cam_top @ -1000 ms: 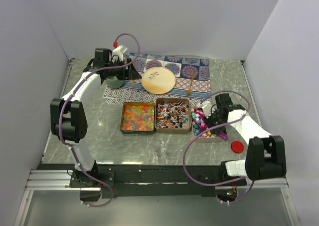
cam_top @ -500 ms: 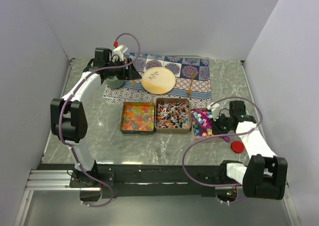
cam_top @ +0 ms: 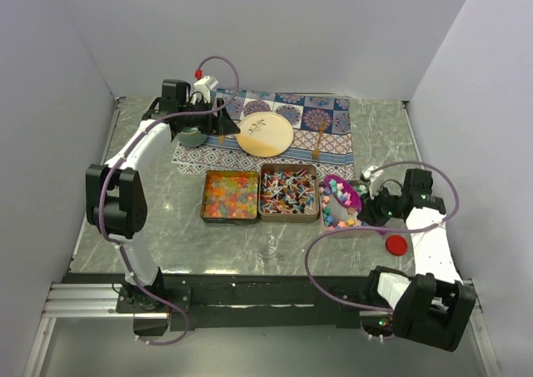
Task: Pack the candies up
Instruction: Scoop the fake candies from the storage box, then place the fake candies in the packing bottle.
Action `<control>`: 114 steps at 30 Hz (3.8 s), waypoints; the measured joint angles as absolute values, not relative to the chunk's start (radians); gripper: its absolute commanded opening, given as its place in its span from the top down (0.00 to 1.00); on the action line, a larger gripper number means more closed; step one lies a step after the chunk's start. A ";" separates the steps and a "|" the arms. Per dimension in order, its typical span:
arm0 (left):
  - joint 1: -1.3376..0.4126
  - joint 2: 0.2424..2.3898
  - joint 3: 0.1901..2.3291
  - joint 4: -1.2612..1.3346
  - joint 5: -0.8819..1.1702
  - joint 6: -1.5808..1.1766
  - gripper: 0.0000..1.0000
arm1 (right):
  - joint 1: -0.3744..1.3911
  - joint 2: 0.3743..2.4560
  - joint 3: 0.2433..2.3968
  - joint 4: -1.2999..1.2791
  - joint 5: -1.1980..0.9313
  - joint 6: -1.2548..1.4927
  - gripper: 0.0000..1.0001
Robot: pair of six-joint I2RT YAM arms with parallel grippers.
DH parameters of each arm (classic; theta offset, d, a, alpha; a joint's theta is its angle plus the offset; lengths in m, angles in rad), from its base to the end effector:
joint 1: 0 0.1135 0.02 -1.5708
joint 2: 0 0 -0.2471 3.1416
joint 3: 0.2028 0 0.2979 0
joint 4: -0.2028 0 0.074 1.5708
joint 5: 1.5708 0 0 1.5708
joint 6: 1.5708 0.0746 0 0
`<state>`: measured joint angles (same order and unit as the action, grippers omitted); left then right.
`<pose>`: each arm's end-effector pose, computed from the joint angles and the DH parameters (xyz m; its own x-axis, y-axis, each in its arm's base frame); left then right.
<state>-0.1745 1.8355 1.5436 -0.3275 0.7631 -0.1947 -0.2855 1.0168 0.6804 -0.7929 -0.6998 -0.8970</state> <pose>0.4692 -0.1351 0.2512 -0.6924 -0.0199 -0.7212 0.5562 0.6219 -0.5512 0.2450 -0.0218 0.1655 -0.5033 -0.4753 -0.7217 -0.7083 0.7053 0.0294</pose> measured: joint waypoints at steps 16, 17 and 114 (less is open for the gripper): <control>-0.121 1.661 1.436 -0.329 0.580 -0.176 0.23 | 0.110 1.054 1.051 -0.952 -0.678 -0.975 1.00; -0.110 1.634 1.425 -0.331 0.578 -0.170 0.23 | 0.126 1.066 1.075 -0.992 -0.672 -1.008 1.00; 0.172 1.113 0.992 -0.132 0.613 -0.378 0.24 | 1.031 1.389 1.592 -1.349 0.282 -1.248 1.00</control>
